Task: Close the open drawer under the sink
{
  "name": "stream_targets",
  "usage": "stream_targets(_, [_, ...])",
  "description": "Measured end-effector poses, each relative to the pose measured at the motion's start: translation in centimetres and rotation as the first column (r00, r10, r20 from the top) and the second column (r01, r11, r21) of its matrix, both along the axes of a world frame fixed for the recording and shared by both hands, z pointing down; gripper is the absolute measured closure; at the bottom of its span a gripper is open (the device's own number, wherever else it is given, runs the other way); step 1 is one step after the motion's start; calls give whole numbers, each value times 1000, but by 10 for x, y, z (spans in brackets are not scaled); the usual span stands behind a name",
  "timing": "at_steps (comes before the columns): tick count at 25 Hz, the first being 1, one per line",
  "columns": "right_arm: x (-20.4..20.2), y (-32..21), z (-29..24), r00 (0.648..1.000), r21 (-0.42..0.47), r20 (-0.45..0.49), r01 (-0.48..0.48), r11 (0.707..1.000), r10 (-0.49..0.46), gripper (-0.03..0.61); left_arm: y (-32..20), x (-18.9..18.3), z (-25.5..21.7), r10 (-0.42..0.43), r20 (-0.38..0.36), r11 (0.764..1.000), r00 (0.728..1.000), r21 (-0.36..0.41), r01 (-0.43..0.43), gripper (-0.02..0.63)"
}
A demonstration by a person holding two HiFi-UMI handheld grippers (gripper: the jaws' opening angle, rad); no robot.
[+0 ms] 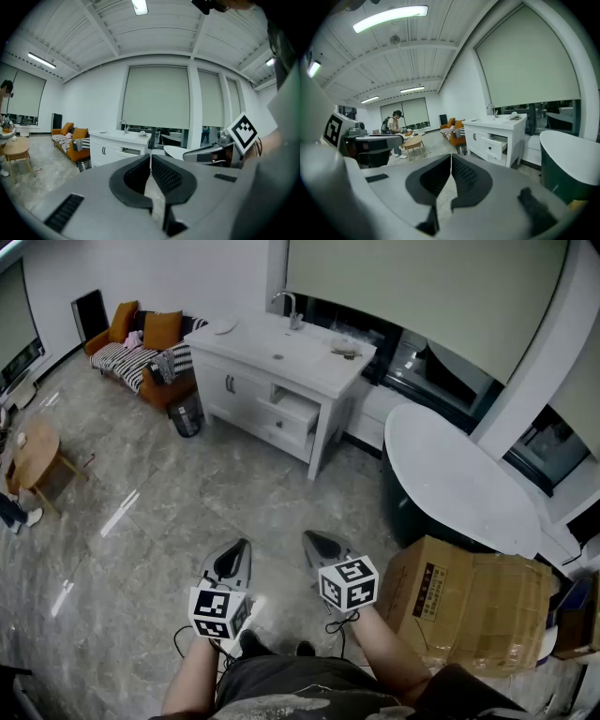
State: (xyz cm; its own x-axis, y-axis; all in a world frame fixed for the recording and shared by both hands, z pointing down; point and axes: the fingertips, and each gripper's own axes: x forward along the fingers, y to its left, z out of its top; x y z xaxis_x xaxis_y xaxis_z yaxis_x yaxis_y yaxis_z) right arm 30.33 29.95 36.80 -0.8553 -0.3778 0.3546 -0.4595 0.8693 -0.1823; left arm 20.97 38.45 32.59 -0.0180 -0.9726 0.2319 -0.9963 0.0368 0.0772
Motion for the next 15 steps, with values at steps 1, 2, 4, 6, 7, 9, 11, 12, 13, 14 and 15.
stream_targets(1, [0,1,0,1000,2,-1,1,1000,-1,549,0,-1,0,-3,-3,1000,1000,0,3,589])
stream_targets(2, [-1,2,0,1000,4,-2,3,1000,-3,549,1,-2,1,-6,-6,1000,1000,1,6,591])
stream_targets(4, [-4,5,1,1000,8,-7,8,1000,-8,549,2,-5,0,-6,-11,1000,1000,3,6,591])
stream_targets(6, [-8,6,1,1000,10,-13,11,1000,-11,549,2,-9,-1,-1,-16,1000,1000,7,2,591])
stream_targets(7, [-10,7,1,1000,10,-15,11,1000,-11,549,3,-11,-1,0,-18,1000,1000,7,0,591])
stream_targets(9, [-16,8,1,1000,11,-15,9,1000,-9,549,4,-17,0,1,-17,1000,1000,5,-1,591])
stream_targets(11, [-22,9,2,1000,12,-15,4,1000,-4,549,6,-23,3,6,-20,1000,1000,5,-6,591])
stream_targets(12, [-26,10,2,1000,12,-16,0,1000,1,549,7,-27,4,14,-30,1000,999,8,-14,591])
stream_targets(13, [-30,11,3,1000,10,-17,-6,1000,6,551,9,-30,5,27,-47,1000,999,13,-26,589])
stream_targets(14, [-34,11,4,1000,7,-16,-13,1000,13,551,11,-33,6,40,-66,999,997,17,-39,591])
stream_targets(15, [-38,12,4,1000,2,-13,-22,1000,22,551,12,-37,7,49,-79,999,996,19,-47,591])
